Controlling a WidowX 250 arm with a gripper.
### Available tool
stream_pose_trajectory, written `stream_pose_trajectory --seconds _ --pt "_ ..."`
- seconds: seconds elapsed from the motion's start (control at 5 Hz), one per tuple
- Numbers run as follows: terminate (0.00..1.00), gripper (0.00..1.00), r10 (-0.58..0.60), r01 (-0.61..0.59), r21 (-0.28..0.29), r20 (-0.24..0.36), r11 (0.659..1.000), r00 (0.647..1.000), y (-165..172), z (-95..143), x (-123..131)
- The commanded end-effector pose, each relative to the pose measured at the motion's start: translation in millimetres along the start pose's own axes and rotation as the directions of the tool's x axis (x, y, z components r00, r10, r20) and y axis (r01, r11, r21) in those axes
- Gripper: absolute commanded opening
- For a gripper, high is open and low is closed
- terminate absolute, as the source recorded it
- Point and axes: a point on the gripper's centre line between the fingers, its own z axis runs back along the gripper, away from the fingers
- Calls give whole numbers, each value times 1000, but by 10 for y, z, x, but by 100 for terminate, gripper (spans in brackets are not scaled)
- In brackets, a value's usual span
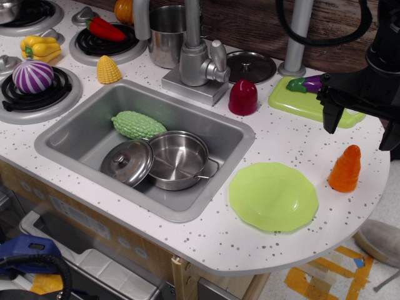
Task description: Put carrot on plate
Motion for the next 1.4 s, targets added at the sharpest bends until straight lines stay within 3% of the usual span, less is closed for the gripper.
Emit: stream_pose_trajectory --seconds 0.0,0.6,0.8,1.2 --pt "0 100 0 0 0 0 1000 1000 0 0 0" --pt "0 100 46 -45 -30 52 999 998 20 -282 -46" --pt "0 0 62 -59 -41 60 997 996 8 -319 -31" --pt "0 0 60 -60 -5 39 998 997 -12 -119 7"
